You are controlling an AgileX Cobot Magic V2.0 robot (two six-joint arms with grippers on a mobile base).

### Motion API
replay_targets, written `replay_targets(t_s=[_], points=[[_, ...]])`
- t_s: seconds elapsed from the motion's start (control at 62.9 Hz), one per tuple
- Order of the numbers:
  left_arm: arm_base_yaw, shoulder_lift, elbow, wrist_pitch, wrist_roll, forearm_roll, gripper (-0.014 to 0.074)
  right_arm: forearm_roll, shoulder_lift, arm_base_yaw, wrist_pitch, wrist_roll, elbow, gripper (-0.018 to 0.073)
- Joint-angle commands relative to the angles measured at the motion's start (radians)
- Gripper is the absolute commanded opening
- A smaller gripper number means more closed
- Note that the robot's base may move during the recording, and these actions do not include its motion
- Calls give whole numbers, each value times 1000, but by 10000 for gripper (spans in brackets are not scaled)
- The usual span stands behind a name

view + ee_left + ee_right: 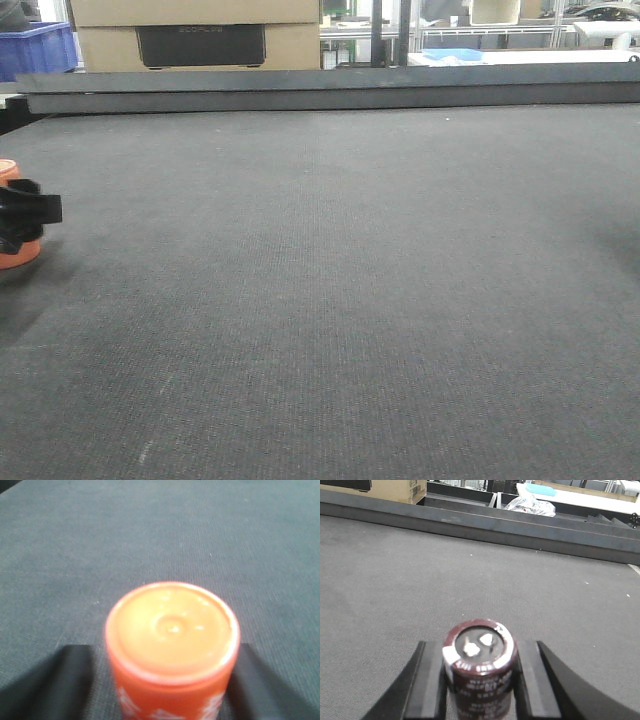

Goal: Place cylindrical capacitor in blue bin on shelf

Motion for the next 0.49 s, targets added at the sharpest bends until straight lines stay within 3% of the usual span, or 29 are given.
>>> replay_targets(t_s=[0.0, 0.127, 0.238, 0.302, 0.477], points=[[-6, -2, -5, -42, -10, -11, 174, -4, -10, -1, -21, -6, -3, -153], [-6, -42, -5, -13, -10, 0, -114, -4, -10, -1, -5, -6, -3, -153], [-6, -143, -13, 106, -8, 0, -111, -4, -11, -1, 32, -6, -14, -153], [-6, -224, -37, 212, 10, 0, -111, -1, -22, -1, 125, -6, -46, -153], [-4, -436, -191, 642, 149, 0, -111, 3, -58, -1, 435, -6, -194, -153]])
